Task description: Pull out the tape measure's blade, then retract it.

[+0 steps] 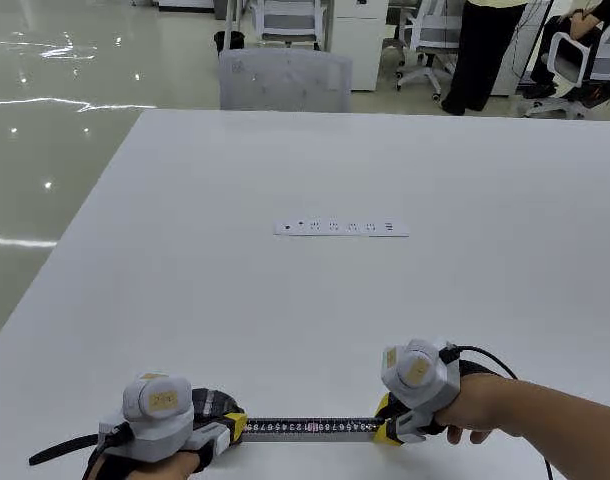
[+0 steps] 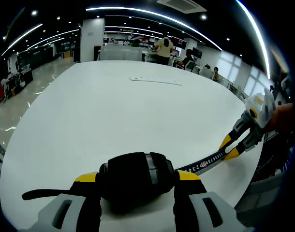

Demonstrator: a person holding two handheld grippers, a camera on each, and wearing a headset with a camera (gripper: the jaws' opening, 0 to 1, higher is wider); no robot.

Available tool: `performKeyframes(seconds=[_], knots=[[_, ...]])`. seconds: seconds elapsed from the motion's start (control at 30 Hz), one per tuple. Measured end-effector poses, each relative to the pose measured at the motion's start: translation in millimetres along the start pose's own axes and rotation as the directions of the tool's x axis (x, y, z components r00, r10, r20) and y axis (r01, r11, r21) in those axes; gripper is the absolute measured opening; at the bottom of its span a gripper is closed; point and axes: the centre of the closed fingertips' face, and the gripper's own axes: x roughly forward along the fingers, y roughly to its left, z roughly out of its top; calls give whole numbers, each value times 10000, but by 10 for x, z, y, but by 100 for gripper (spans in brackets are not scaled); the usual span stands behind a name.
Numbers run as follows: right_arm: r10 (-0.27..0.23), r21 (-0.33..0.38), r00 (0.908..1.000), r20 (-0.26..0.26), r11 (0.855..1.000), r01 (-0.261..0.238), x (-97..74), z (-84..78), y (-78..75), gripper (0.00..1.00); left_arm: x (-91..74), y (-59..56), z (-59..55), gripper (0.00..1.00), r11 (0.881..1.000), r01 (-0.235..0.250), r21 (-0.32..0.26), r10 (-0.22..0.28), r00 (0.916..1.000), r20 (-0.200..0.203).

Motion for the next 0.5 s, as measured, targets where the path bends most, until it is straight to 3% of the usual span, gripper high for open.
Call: performKeyframes(seconds=[0.5], knots=[[-68, 87, 9999, 86, 9999, 67, 29, 59, 23, 14, -5, -10, 0, 57, 10000, -22, -33, 22, 10000, 23]])
